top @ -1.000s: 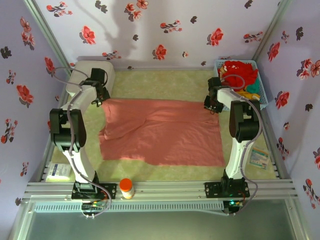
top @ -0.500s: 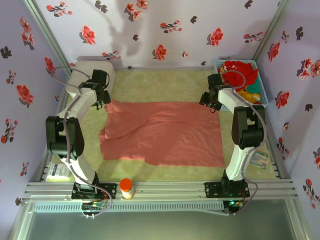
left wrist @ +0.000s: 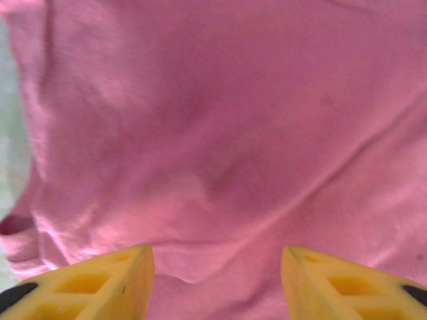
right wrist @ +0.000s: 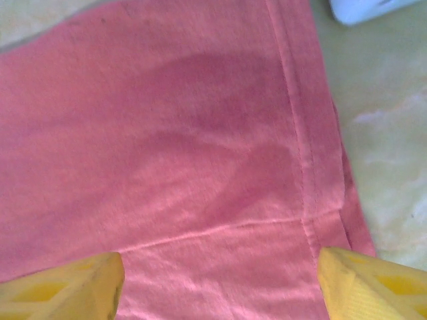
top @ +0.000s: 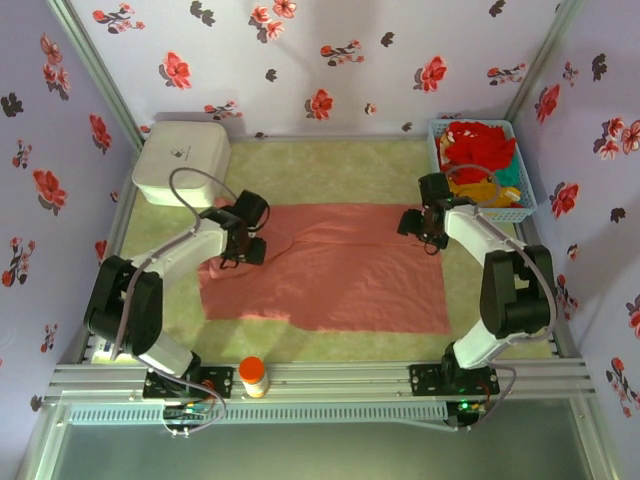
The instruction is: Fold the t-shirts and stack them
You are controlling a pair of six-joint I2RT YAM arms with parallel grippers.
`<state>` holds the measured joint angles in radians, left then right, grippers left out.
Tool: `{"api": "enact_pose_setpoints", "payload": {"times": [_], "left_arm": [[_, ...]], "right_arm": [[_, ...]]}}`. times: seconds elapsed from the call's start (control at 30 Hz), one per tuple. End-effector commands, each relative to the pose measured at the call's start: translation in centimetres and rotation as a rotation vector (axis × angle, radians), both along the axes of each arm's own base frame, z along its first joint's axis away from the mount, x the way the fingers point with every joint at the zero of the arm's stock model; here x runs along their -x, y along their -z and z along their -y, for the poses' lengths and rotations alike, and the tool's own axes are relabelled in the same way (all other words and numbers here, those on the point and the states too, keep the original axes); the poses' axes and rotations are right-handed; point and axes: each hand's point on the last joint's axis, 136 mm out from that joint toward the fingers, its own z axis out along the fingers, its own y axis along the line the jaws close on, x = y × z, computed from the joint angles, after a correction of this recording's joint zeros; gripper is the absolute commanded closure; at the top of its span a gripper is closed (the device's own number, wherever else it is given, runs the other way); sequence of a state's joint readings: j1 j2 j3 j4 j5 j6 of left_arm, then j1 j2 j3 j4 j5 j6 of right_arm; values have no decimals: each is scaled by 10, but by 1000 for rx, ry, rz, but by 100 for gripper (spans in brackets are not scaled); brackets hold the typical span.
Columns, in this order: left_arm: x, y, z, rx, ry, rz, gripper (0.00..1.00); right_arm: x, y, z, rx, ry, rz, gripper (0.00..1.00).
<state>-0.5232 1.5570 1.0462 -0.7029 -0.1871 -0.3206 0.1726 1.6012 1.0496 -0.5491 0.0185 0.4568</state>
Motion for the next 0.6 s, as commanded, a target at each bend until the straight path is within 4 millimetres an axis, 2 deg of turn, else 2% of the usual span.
{"api": "enact_pose_setpoints", "payload": {"times": [0.0, 0.17, 0.33, 0.47, 0.57], "left_arm": [[1, 2, 6, -30, 61, 20, 50], [-4, 22, 18, -82, 82, 4, 55], [-7, 39, 19, -126, 77, -27, 62], [-13, 41, 15, -157, 63, -16, 64], [-20, 35, 10, -202, 45, 10, 72]], "right_arm": [[6, -5, -3, -15, 8, 5, 24], [5, -5, -5, -29, 7, 2, 23], [5, -7, -4, -21, 6, 2, 23], [3, -9, -4, -26, 13, 13, 24], [1, -9, -8, -47, 14, 17, 24]]}}
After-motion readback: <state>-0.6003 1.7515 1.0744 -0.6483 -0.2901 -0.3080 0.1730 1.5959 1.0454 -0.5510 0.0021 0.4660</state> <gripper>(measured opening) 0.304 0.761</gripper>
